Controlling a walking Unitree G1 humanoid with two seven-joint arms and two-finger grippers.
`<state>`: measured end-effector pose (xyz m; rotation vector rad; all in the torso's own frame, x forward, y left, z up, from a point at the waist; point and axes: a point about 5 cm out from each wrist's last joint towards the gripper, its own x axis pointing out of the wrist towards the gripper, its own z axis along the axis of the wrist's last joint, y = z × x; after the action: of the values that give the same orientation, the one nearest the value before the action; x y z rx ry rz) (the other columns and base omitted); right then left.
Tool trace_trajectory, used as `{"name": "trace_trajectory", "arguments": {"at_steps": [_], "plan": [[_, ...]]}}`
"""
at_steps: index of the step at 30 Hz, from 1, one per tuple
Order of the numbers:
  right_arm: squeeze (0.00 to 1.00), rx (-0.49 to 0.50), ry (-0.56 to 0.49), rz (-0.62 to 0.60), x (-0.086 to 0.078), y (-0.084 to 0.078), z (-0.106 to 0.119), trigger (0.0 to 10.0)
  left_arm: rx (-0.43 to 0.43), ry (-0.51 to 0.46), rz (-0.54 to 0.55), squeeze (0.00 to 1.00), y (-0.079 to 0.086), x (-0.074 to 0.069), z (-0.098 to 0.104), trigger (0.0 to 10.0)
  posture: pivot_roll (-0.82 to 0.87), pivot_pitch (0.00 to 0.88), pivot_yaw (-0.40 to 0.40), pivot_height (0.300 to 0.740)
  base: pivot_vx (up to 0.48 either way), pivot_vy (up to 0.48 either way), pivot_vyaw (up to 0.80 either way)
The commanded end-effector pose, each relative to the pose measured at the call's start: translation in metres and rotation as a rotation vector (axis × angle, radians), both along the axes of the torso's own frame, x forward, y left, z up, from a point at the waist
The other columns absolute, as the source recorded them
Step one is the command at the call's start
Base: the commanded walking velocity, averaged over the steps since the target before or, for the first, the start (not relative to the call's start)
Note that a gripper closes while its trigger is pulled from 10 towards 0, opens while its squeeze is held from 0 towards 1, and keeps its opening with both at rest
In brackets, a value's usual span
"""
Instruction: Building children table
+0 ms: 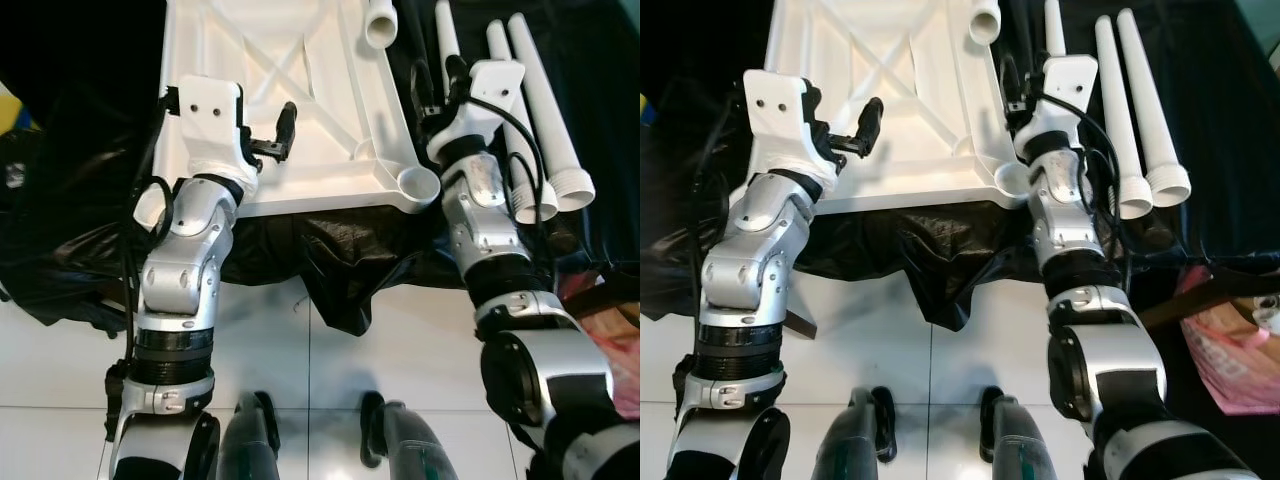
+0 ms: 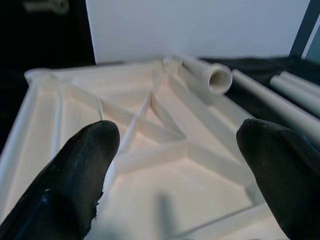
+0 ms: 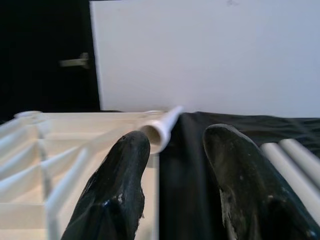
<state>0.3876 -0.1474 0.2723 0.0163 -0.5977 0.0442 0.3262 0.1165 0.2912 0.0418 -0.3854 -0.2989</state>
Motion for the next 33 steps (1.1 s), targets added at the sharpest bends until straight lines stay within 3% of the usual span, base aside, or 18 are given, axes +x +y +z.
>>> {"name": "trace_trajectory", "arguments": {"at_steps": [1,8,13,21,33], "plan": [[0.00,0.012,0.042,-0.040,-0.001,-0.011,-0.009,10.0,-0.004,-0.006,-0.016,0.00,-0.003,0.000,-0.003,10.0,0.04,0.100,-0.012,0.740,0.000,0.000,0.00],[0.00,0.012,0.075,-0.073,-0.007,-0.019,-0.018,10.0,-0.026,-0.011,-0.028,0.00,-0.006,0.001,-0.006,10.0,0.03,0.079,-0.004,0.740,0.000,0.000,0.00],[0.00,-0.011,0.076,-0.057,-0.015,-0.009,-0.022,10.0,-0.024,-0.010,-0.027,0.00,-0.010,0.001,-0.013,10.0,0.02,0.063,0.009,0.740,0.000,0.000,0.00],[0.00,-0.014,0.055,-0.012,-0.023,0.006,-0.023,10.0,-0.030,0.035,0.025,0.00,0.002,0.008,-0.019,10.0,0.02,0.057,0.015,0.740,0.000,0.000,0.00],[0.00,-0.019,0.072,0.004,-0.023,0.009,-0.024,10.0,-0.045,0.030,0.026,0.00,0.007,0.007,-0.020,10.0,0.04,0.048,-0.002,0.740,0.145,0.000,0.00]]}}
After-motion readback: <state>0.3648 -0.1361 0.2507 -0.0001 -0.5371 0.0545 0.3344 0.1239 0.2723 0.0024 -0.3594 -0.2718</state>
